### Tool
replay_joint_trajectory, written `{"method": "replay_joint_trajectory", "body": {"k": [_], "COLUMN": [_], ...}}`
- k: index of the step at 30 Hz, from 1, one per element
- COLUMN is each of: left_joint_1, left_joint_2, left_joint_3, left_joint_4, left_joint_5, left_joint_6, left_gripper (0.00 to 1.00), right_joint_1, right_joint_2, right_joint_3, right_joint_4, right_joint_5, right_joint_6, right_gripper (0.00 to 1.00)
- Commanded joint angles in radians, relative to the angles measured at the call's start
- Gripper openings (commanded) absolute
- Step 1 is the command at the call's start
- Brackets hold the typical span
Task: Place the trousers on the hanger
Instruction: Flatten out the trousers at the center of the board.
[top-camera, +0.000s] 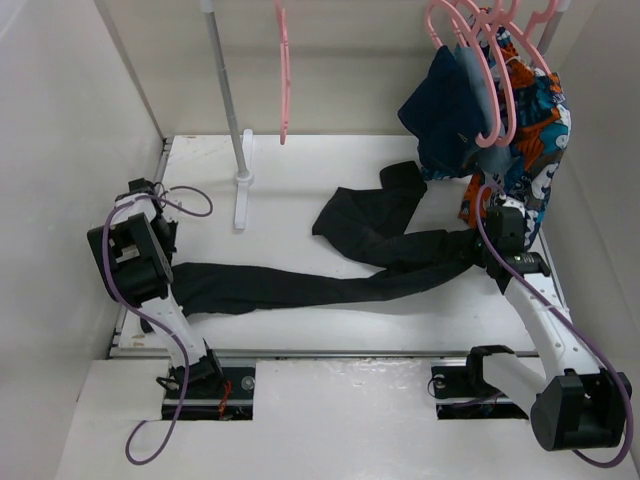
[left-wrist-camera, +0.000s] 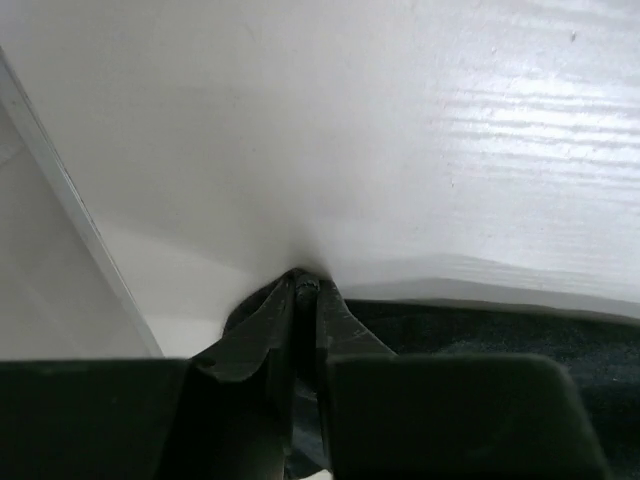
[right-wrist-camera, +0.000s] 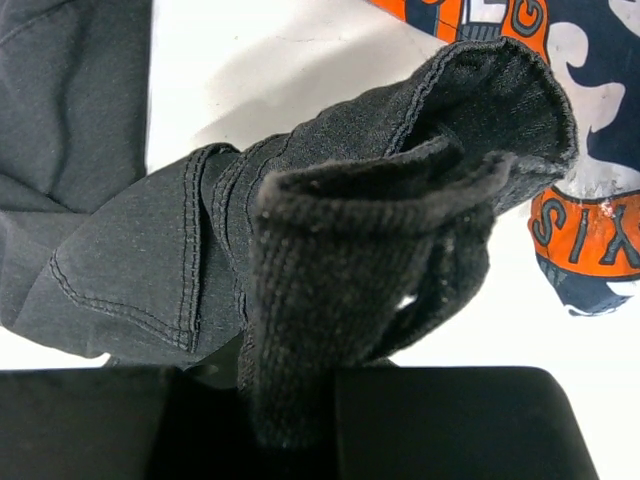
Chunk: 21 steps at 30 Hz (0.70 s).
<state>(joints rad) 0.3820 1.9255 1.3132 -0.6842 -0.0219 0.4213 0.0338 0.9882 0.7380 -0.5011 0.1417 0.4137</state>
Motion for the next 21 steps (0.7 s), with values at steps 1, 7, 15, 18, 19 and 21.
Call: {"method": "replay_joint_trajectory", "body": {"k": [1, 7, 15, 18, 19, 21], "left_joint_1": [0.021, -0.006, -0.018, -0.018, -0.018, -0.018], "left_joint_2": [0.010, -0.067, -0.290, -0.396, -0.422, -0.480], "left_joint_3": [-0.046, 0.225, 0.483, 0.321, 0.172, 0.022], "left_joint_4": [-0.057, -0.087, -0.051, -0.014, 0.004, 0.035], "left_joint_5": [0.039, 0.076, -0.009, -0.084, -0.137, -0.200], "left_joint_6": [0.034, 0.043, 0.120, 0.183, 0.198, 0.238], "left_gripper": [0.00, 0.00, 0.00, 0.00, 0.00, 0.00], "right_joint_1": [-0.009, -0.018, -0.132, -0.132, -0.132, -0.132], "right_joint_2": [0.004, 0.089, 0.031, -0.031, -0.045, -0.081], "right_joint_3": [0.054, 0.211, 0.269, 0.169, 0.140, 0.048], "right_joint_4": [0.074, 0.118, 0.139, 0.121, 0.110, 0.069], "right_joint_5": [0.029, -0.008, -0.056, -0.036, -0.024, -0.024], "right_joint_6": [-0.019, -0.068, -0.030, 0.043, 0.068, 0.127], "right_gripper": [0.00, 0.00, 0.00, 0.00, 0.00, 0.00]}}
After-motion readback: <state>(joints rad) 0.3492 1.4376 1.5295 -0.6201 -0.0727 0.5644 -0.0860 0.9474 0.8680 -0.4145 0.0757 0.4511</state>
